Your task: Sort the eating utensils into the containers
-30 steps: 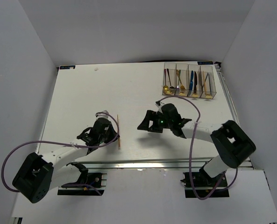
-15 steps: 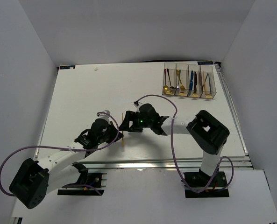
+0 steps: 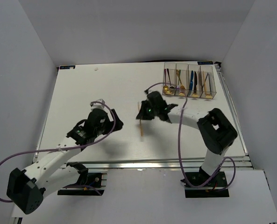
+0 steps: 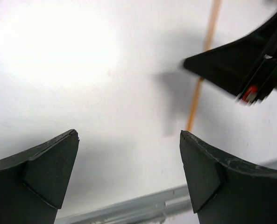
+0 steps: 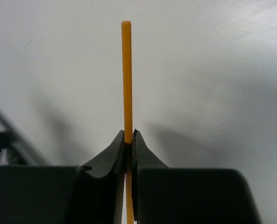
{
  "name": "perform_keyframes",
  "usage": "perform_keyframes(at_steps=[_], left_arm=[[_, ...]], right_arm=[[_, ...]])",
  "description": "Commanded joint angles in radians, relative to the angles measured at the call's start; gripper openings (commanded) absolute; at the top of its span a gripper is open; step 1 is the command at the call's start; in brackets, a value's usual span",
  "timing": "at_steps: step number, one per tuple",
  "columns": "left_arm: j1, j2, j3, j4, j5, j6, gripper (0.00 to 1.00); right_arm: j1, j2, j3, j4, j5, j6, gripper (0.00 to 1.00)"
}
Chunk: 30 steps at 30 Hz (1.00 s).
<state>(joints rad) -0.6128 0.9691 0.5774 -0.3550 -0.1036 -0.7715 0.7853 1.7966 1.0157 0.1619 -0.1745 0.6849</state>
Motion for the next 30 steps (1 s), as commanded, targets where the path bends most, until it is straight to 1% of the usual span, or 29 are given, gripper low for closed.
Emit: perform_keyframes(at_steps=[1,2,3,4,5,6,7,8,10,12,13,14,15,16,17,19,20,22,24,27,30], left_arm=[[-0.002,-0.114,0.195,-0.339,-0.308,0.109,0.98],[-0.002,-0.130,0.252,-0.381,-0.347,0.113,0.98],[-0.002,-0.145,0.278,-0.419,-0.373,0.153,0.98],[-0.002,-0.162,0.303,-0.436,-0.393,0.178,0.98],[-0.002,-0.167,0.341,-0.452,-0.404,0.226,0.98],[-0.002,-0.173,0.352,-0.463,-0.418,0.253,0.98],[-0.002,-0.194,0.351,-0.454,-0.430,0.280,0.98],[-0.002,-0.207,0.340,-0.434,-0.450,0.305,0.98],[-0.002,-0.225,0.329,-0.412,-0.453,0.316,0.98],[-0.002,-0.268,0.287,-0.360,-0.417,0.304,0.98],[-0.002,-0.279,0.273,-0.348,-0.418,0.298,0.98],[-0.002,-0.285,0.266,-0.343,-0.423,0.288,0.98],[-0.001,-0.279,0.268,-0.355,-0.442,0.276,0.98],[-0.002,-0.273,0.272,-0.364,-0.458,0.267,0.98],[-0.002,-0.264,0.274,-0.369,-0.467,0.259,0.98],[-0.002,-0.234,0.277,-0.371,-0.464,0.261,0.98],[-0.004,-0.224,0.277,-0.371,-0.459,0.262,0.98],[-0.010,-0.193,0.283,-0.378,-0.453,0.258,0.98],[-0.022,-0.175,0.288,-0.391,-0.456,0.248,0.98],[-0.047,-0.187,0.288,-0.394,-0.470,0.241,0.98],[-0.053,-0.225,0.282,-0.387,-0.466,0.241,0.98]], right_arm=[[-0.161,-0.105,0.171,-0.411,0.232,-0.257,0.00],[-0.241,-0.105,0.205,-0.473,0.251,-0.293,0.00],[-0.283,-0.092,0.271,-0.571,0.289,-0.355,0.00],[-0.326,-0.080,0.309,-0.622,0.309,-0.381,0.00],[-0.403,-0.047,0.351,-0.671,0.338,-0.404,0.00],[-0.438,-0.027,0.429,-0.743,0.410,-0.441,0.00],[-0.472,-0.007,0.467,-0.772,0.443,-0.452,0.00],[-0.536,0.012,0.507,-0.792,0.470,-0.462,0.00],[-0.590,0.061,0.608,-0.800,0.513,-0.487,0.00],[-0.655,0.110,0.677,-0.805,0.562,-0.492,0.00],[-0.675,0.130,0.761,-0.817,0.567,-0.492,0.00],[-0.710,0.147,0.800,-0.829,0.560,-0.502,0.00],[-0.721,0.186,0.843,-0.834,0.555,-0.512,0.00],[-0.733,0.213,0.929,-0.835,0.560,-0.524,0.00],[-0.738,0.274,0.980,-0.848,0.567,-0.563,0.00],[-0.742,0.332,1.070,-0.851,0.607,-0.597,0.00],[-0.742,0.361,1.087,-0.790,0.613,-0.631,0.00],[-0.753,0.385,1.080,-0.730,0.665,-0.630,0.00],[-0.762,0.417,1.084,-0.664,0.646,-0.628,0.00],[-0.764,0.469,1.145,-0.633,0.673,-0.645,0.00],[-0.774,0.524,1.219,-0.634,0.662,-0.679,0.00]])
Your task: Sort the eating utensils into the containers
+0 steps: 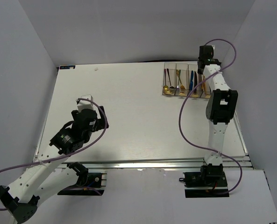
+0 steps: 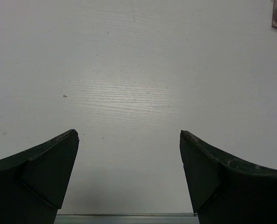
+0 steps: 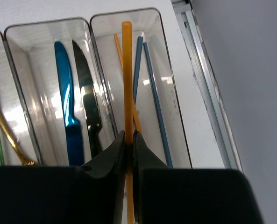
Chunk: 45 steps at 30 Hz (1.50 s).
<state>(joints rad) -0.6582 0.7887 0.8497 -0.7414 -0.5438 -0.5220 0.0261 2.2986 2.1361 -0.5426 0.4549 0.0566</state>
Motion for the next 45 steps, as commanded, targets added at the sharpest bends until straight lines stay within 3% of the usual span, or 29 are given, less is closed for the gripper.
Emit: perform_keyframes(at_steps=[1,11,13,15,16,20,24,29,31,34,36,40,45], left_arm=[[-0.009,-0.051,0.008,0.000,-0.024,-0.009,0.98],[-0.012,-0.031,0.008,0.004,-0.008,-0.003,0.98],[-0.014,-0.035,0.006,0.005,-0.008,-0.003,0.98],[-0.012,-0.048,0.006,0.007,-0.008,-0.003,0.98],[-0.014,-0.049,0.005,0.007,-0.008,-0.001,0.98],[-0.012,-0.057,0.005,0.008,-0.010,-0.003,0.98],[-0.014,-0.051,0.008,0.002,-0.034,-0.004,0.98],[0.015,-0.022,0.035,-0.038,-0.135,-0.018,0.98],[0.051,-0.023,0.043,-0.049,-0.204,-0.035,0.98],[0.054,-0.020,0.055,-0.029,-0.323,-0.027,0.98],[0.055,0.004,0.078,-0.032,-0.367,-0.030,0.98],[0.055,0.023,0.129,-0.018,-0.416,-0.024,0.98],[0.060,0.011,0.150,0.019,-0.510,-0.003,0.98]], right_arm=[[-0.015,0.038,0.119,0.064,0.027,-0.052,0.00],[-0.071,0.084,0.088,0.079,-0.042,-0.107,0.00],[-0.071,0.093,0.079,0.076,-0.048,-0.098,0.15],[-0.071,0.093,0.059,0.076,-0.071,-0.083,0.43],[-0.071,0.088,0.059,0.072,-0.077,-0.074,0.50],[-0.071,0.044,0.085,0.040,-0.104,-0.063,0.70],[-0.069,-0.069,0.050,0.010,-0.111,-0.015,0.72],[-0.058,-0.376,-0.152,-0.034,-0.229,0.092,0.72],[-0.022,-0.570,-0.383,0.030,-0.255,0.086,0.89],[0.096,-0.849,-0.697,0.113,-0.197,0.068,0.89],[0.191,-0.968,-0.792,0.099,-0.063,0.084,0.89],[0.288,-1.314,-1.038,0.040,-0.094,0.127,0.89],[0.298,-1.598,-1.131,-0.069,-0.137,0.141,0.89]])
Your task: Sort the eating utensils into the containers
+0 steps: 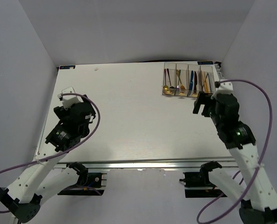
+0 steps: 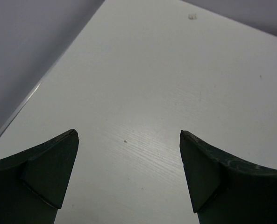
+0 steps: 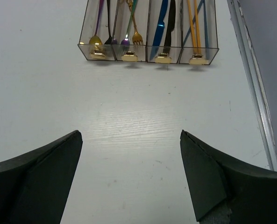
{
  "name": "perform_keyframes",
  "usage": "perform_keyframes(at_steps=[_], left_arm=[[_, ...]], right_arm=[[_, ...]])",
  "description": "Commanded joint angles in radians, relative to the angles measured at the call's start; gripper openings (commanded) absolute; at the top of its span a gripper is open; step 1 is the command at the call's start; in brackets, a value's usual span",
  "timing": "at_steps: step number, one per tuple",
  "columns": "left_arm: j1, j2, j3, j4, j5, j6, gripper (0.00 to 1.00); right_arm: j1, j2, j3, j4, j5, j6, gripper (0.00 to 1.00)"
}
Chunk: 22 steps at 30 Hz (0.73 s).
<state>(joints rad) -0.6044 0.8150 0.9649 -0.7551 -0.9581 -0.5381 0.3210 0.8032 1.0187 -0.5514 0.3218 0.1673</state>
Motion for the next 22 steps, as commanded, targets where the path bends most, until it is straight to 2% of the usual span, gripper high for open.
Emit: perform_keyframes(at_steps=[1,8,13,22], left_arm=[[0.011,-0.045,0.015,0.061,-0.091,0.023,0.98],[0.040,-0.191,-0.106,0.100,-0.013,0.036,0.98],[0.040,-0.197,-0.118,0.128,0.042,0.052,0.98],[0.040,-0.162,-0.112,0.114,0.051,0.040,0.98]], right_arm=[[0.003,-0.128,-0.017,-0.074,-0.012,0.037,0.89],[0.006,-0.269,-0.121,-0.062,-0.174,-0.012,0.89],[0.007,-0.299,-0.150,-0.078,-0.179,-0.005,0.89],[0.007,-0.274,-0.160,-0.045,-0.224,0.015,0.90]])
